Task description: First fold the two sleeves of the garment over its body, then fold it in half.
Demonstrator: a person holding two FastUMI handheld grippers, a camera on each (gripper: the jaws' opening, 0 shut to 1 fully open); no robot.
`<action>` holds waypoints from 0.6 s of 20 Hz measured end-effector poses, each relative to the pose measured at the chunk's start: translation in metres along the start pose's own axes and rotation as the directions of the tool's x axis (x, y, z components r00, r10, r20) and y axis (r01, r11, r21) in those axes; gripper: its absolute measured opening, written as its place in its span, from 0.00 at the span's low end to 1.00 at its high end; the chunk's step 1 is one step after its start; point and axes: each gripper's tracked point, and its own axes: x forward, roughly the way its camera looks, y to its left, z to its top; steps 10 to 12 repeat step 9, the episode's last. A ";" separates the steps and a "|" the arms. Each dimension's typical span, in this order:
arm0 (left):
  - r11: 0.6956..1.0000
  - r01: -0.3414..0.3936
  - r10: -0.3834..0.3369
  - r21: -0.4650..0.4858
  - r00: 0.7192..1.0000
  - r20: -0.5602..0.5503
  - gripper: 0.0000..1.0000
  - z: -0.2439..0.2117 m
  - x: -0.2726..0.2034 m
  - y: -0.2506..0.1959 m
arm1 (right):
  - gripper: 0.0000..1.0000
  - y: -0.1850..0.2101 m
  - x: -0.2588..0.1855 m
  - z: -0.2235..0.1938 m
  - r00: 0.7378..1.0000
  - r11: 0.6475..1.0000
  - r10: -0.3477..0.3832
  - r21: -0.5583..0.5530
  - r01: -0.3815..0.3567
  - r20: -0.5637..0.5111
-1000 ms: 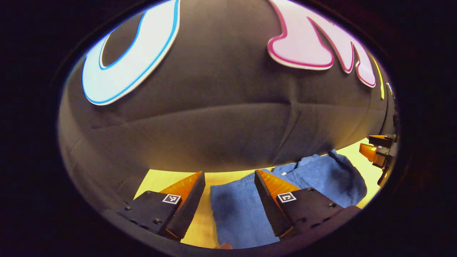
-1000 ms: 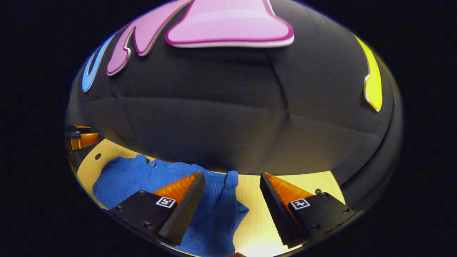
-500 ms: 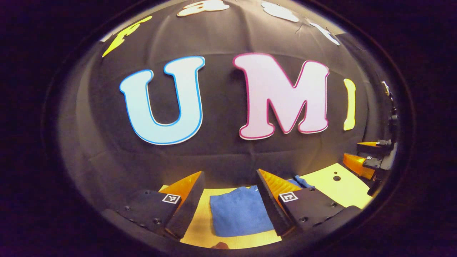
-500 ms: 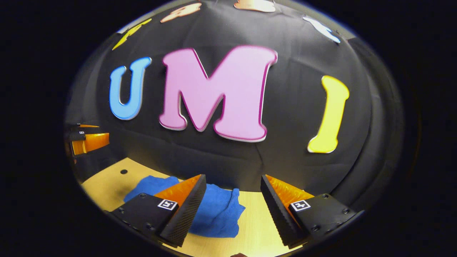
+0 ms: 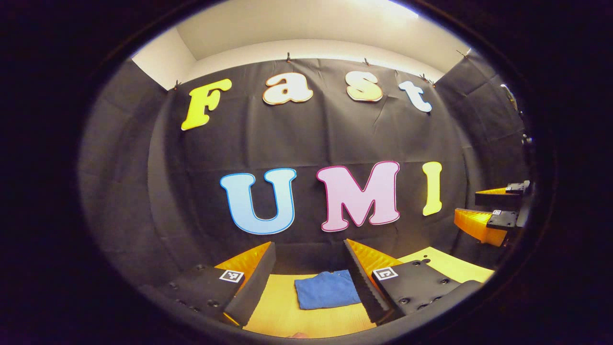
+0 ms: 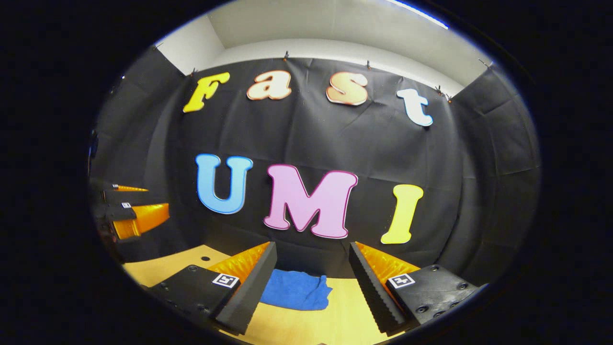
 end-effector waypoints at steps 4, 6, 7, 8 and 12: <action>0.996 0.014 -0.017 -0.086 0.999 -0.035 0.83 -0.015 -0.076 -0.006 | 0.96 0.026 -0.093 0.027 1.000 0.999 0.016 0.046 -0.016 0.004; 0.995 -0.003 -0.003 -0.105 0.998 -0.057 0.82 -0.027 -0.107 -0.002 | 0.96 0.035 -0.133 0.028 0.999 0.998 0.044 0.053 -0.043 -0.016; 0.994 0.002 -0.008 -0.105 0.998 -0.055 0.83 -0.027 -0.120 -0.004 | 0.96 0.033 -0.148 0.028 0.999 0.998 0.039 0.051 -0.038 -0.027; 0.996 0.006 -0.011 -0.093 0.999 -0.051 0.82 -0.026 -0.130 -0.004 | 0.96 0.030 -0.161 0.026 0.999 0.998 0.030 0.058 -0.027 -0.041; 0.997 0.007 -0.010 -0.072 0.999 -0.042 0.80 -0.025 -0.138 -0.003 | 0.96 0.031 -0.172 0.023 0.998 0.997 0.031 0.071 -0.027 -0.057</action>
